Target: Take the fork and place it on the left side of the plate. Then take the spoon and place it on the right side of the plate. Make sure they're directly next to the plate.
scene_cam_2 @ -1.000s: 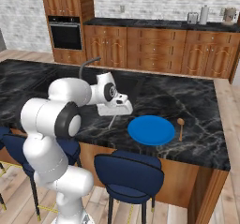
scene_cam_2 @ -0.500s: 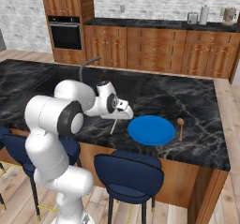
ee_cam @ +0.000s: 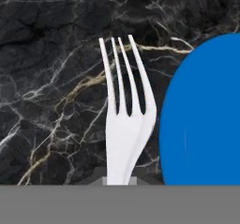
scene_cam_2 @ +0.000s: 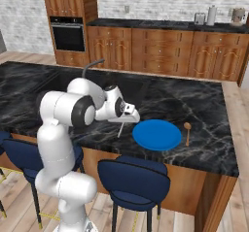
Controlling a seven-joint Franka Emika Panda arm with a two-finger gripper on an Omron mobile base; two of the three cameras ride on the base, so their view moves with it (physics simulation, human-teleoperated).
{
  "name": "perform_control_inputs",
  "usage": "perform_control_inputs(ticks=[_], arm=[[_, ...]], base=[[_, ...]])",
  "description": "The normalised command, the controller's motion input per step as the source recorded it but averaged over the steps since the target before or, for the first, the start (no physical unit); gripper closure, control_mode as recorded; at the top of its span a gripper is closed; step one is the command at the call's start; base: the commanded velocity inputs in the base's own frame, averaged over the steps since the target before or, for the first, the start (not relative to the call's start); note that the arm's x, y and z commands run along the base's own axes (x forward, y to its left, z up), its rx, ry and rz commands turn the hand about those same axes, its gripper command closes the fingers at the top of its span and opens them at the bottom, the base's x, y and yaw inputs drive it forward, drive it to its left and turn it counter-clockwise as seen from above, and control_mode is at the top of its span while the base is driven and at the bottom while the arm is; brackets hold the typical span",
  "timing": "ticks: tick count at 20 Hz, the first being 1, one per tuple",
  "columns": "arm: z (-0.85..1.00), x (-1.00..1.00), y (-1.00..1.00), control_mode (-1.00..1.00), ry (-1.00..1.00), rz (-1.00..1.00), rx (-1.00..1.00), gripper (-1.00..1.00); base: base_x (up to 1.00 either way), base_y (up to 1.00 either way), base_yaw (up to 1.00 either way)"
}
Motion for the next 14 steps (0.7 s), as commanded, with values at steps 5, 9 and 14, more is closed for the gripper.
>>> perform_control_inputs(ticks=[5,9,14], arm=[[-0.23,0.31,-0.18,-1.00,0.00,0.00,0.00,1.00],[-0.24,0.24,-0.25,-1.00,0.00,0.00,0.00,1.00],[-0.20,0.25,-0.14,-1.00,0.00,0.00,0.00,1.00]], base=[[0.00,0.00,0.00],[0.00,0.00,0.00],[0.00,0.00,0.00]])
